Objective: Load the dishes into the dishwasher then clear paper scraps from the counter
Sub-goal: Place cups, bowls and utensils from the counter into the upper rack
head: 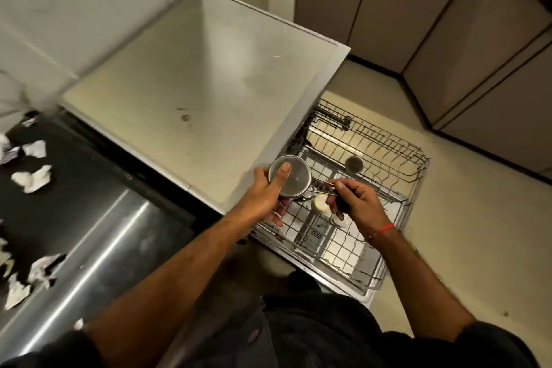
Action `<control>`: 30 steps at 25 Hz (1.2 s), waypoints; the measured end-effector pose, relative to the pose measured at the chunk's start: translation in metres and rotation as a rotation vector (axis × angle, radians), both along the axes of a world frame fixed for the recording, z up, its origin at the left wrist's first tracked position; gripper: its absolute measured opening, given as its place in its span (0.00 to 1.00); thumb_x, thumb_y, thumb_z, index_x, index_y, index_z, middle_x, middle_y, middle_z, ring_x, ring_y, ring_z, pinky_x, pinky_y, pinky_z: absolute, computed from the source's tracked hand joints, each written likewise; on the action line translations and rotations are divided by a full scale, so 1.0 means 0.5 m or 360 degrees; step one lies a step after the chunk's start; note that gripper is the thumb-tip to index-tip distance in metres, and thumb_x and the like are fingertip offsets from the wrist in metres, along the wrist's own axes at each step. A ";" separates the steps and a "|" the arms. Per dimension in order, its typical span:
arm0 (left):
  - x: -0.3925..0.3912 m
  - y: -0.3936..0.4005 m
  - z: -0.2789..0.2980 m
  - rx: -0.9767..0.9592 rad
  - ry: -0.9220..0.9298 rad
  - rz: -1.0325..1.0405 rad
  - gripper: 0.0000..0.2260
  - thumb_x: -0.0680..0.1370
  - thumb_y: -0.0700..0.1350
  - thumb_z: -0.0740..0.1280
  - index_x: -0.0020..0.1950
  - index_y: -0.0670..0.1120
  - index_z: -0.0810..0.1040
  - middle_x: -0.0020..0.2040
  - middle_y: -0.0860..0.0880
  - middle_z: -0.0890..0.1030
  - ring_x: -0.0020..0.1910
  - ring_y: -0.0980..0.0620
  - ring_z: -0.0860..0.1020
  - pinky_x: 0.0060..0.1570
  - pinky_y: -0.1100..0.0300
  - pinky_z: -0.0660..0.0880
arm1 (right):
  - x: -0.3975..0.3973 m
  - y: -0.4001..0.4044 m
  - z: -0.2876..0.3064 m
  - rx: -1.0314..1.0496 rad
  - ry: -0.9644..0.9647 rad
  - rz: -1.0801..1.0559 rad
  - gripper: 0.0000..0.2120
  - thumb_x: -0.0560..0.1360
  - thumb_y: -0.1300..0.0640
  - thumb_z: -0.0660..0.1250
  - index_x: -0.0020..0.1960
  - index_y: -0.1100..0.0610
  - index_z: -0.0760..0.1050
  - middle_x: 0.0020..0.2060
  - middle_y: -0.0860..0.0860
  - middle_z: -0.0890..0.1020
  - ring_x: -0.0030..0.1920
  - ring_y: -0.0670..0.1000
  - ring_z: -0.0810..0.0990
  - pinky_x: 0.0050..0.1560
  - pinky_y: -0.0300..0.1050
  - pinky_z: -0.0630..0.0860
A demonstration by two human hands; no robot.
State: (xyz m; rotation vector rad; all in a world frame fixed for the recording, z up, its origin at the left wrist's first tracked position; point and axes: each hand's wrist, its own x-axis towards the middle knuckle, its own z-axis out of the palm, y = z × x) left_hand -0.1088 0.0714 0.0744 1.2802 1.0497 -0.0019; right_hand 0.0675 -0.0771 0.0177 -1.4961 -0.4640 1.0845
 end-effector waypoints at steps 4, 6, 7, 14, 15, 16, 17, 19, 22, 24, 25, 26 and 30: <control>0.181 0.026 -0.061 -0.0143 0.0179 -0.0129 0.28 0.80 0.63 0.60 0.73 0.51 0.56 0.54 0.42 0.81 0.35 0.52 0.81 0.37 0.52 0.82 | 0.141 -0.026 -0.076 -0.0154 0.0128 -0.0123 0.11 0.82 0.66 0.57 0.59 0.66 0.76 0.40 0.63 0.83 0.32 0.53 0.77 0.29 0.41 0.73; 0.253 0.035 -0.094 -0.0107 0.0283 -0.0161 0.31 0.81 0.59 0.63 0.77 0.54 0.49 0.61 0.45 0.78 0.41 0.51 0.83 0.38 0.53 0.82 | 0.204 -0.007 -0.127 -0.0284 0.0127 -0.0246 0.11 0.82 0.67 0.56 0.57 0.63 0.76 0.37 0.59 0.84 0.30 0.50 0.77 0.27 0.40 0.73; 0.279 0.039 -0.107 -0.0061 0.0336 -0.0168 0.33 0.81 0.57 0.64 0.78 0.55 0.46 0.62 0.46 0.78 0.44 0.50 0.83 0.38 0.54 0.81 | 0.232 0.012 -0.156 -0.0349 0.0114 -0.0310 0.11 0.82 0.67 0.56 0.56 0.62 0.76 0.37 0.57 0.83 0.29 0.49 0.77 0.27 0.39 0.73; 0.341 0.075 -0.168 0.0054 0.0484 -0.0124 0.30 0.83 0.51 0.63 0.78 0.56 0.48 0.61 0.50 0.75 0.49 0.52 0.81 0.44 0.58 0.80 | 0.384 0.231 -0.373 -0.0797 0.0118 -0.0460 0.15 0.81 0.71 0.52 0.59 0.62 0.74 0.37 0.58 0.78 0.25 0.44 0.77 0.22 0.36 0.69; 0.341 0.081 -0.177 0.0064 0.0513 -0.0114 0.29 0.83 0.52 0.63 0.78 0.56 0.48 0.63 0.48 0.75 0.49 0.53 0.81 0.43 0.58 0.80 | 0.397 0.256 -0.395 -0.0879 0.0099 -0.0419 0.15 0.81 0.70 0.53 0.61 0.61 0.74 0.38 0.56 0.79 0.28 0.45 0.77 0.22 0.36 0.69; 0.341 0.085 -0.187 0.0066 0.0545 -0.0110 0.29 0.83 0.52 0.63 0.79 0.56 0.49 0.64 0.47 0.75 0.48 0.53 0.81 0.44 0.57 0.80 | 0.407 0.274 -0.414 -0.0941 0.0087 -0.0374 0.15 0.81 0.69 0.55 0.62 0.61 0.75 0.40 0.55 0.81 0.30 0.46 0.76 0.24 0.37 0.70; 0.341 0.087 -0.194 0.0064 0.0570 -0.0117 0.29 0.83 0.53 0.62 0.79 0.55 0.49 0.64 0.47 0.75 0.48 0.53 0.81 0.45 0.56 0.80 | 0.416 0.287 -0.427 -0.0986 0.0061 -0.0315 0.15 0.80 0.68 0.56 0.63 0.60 0.75 0.42 0.54 0.81 0.31 0.46 0.75 0.25 0.38 0.71; 0.343 0.088 -0.207 0.0062 0.0601 -0.0153 0.28 0.83 0.54 0.61 0.78 0.55 0.50 0.64 0.48 0.75 0.48 0.53 0.82 0.47 0.54 0.80 | 0.431 0.295 -0.449 -0.1058 -0.0014 -0.0102 0.15 0.79 0.66 0.60 0.64 0.60 0.76 0.48 0.52 0.80 0.34 0.43 0.73 0.26 0.32 0.72; 0.345 0.079 -0.215 0.0102 0.0604 -0.0260 0.27 0.83 0.56 0.60 0.78 0.54 0.52 0.64 0.49 0.77 0.50 0.53 0.82 0.51 0.51 0.81 | 0.436 0.289 -0.480 -0.1105 -0.0048 -0.0043 0.16 0.78 0.68 0.62 0.64 0.59 0.75 0.51 0.53 0.78 0.35 0.44 0.73 0.29 0.31 0.74; 0.344 0.070 -0.213 0.0115 0.0576 -0.0304 0.26 0.83 0.56 0.59 0.78 0.54 0.52 0.62 0.50 0.77 0.50 0.54 0.82 0.56 0.46 0.80 | 0.431 0.293 -0.487 -0.1124 -0.0074 -0.0240 0.18 0.79 0.68 0.59 0.67 0.57 0.74 0.51 0.54 0.79 0.35 0.46 0.75 0.36 0.40 0.78; 0.342 0.066 -0.210 0.0116 0.0557 -0.0317 0.26 0.84 0.55 0.59 0.78 0.53 0.52 0.60 0.51 0.77 0.50 0.54 0.82 0.58 0.45 0.79 | 0.431 0.295 -0.483 -0.1132 -0.0108 -0.0288 0.21 0.79 0.68 0.58 0.69 0.55 0.72 0.51 0.52 0.78 0.38 0.47 0.76 0.36 0.39 0.77; 0.340 0.063 -0.208 0.0120 0.0538 -0.0326 0.26 0.84 0.55 0.59 0.78 0.53 0.52 0.59 0.52 0.77 0.50 0.53 0.82 0.59 0.45 0.79 | 0.432 0.297 -0.475 -0.1136 -0.0146 -0.0288 0.23 0.79 0.69 0.58 0.71 0.53 0.70 0.54 0.50 0.76 0.42 0.47 0.77 0.36 0.34 0.75; 0.323 0.056 -0.199 0.0196 0.0497 -0.0346 0.25 0.84 0.55 0.59 0.77 0.53 0.53 0.60 0.52 0.76 0.51 0.52 0.82 0.59 0.43 0.79 | 0.442 0.285 -0.453 -0.1079 -0.0324 -0.0240 0.26 0.79 0.67 0.59 0.74 0.49 0.66 0.70 0.50 0.73 0.43 0.50 0.80 0.32 0.38 0.73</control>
